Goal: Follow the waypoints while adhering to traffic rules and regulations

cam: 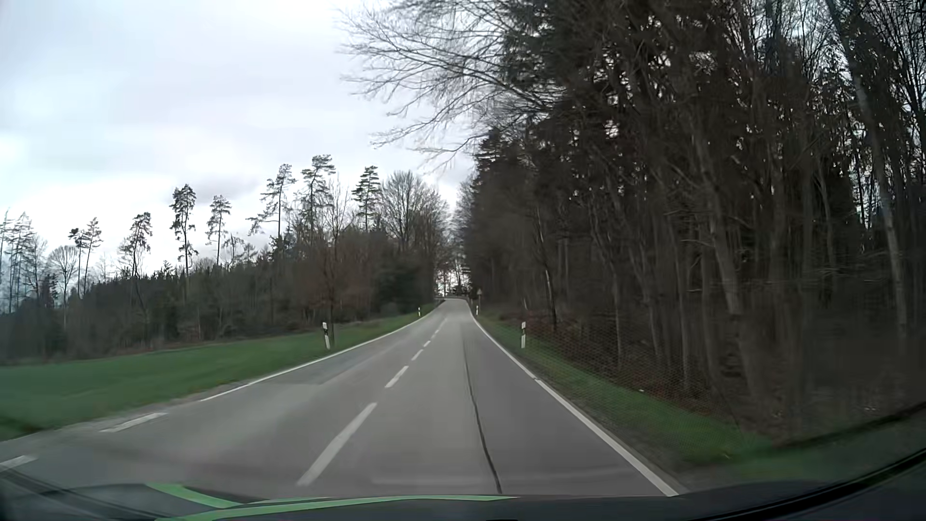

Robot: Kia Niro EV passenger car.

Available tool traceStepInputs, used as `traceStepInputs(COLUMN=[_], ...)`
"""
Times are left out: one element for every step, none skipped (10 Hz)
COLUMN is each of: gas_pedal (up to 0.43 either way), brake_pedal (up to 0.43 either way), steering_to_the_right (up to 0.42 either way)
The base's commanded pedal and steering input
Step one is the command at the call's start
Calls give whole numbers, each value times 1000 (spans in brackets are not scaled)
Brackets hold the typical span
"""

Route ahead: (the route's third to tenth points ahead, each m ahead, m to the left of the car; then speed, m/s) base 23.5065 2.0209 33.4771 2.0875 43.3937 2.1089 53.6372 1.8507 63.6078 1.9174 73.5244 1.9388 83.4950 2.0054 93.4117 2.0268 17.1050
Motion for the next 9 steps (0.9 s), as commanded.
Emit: traceStepInputs(gas_pedal=[248,248,248,248,248,248,248,248,248], brake_pedal=[0,0,0,0,0,0,0,0,0], steering_to_the_right=[-1,-1,-1,-1,-1,-1,-1,-1,-1])
